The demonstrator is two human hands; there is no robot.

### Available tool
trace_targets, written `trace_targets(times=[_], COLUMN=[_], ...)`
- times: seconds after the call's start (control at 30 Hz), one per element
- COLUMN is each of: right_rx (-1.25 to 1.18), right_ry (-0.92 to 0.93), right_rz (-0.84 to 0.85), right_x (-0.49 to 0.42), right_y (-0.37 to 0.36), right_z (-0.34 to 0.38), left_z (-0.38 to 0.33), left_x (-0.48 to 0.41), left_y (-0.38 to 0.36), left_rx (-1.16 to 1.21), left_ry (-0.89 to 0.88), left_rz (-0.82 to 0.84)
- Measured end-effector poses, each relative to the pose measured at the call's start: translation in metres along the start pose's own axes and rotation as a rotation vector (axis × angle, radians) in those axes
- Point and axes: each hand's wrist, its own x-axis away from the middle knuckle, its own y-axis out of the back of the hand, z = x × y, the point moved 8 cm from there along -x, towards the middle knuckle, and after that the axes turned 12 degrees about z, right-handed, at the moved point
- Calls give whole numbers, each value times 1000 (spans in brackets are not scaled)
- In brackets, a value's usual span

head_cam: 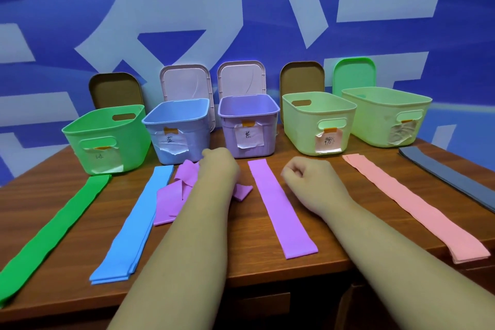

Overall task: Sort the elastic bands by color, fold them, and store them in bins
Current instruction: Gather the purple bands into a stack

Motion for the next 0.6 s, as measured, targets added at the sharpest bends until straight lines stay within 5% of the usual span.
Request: trace_targets(times=[0.1,0.2,0.3,0.37,0.6], right_rx=[-15,-46,-65,-82,-133], right_ry=[27,36,46,47,78], right_rz=[43,61,70,83,78], right_x=[-2,-4,-7,-7,-5], right_y=[-2,-4,-5,-5,-3], right_z=[-3,-6,-7,-8,-7], left_z=[-7,-11,-15,-14,-3], left_x=[14,41,67,73,60], left_y=[15,13,-1,1,33], left_rx=[7,62,-256,-370,-99], left_ry=[-102,-110,-142,-166,-339], left_rz=[23,276,458,411,168])
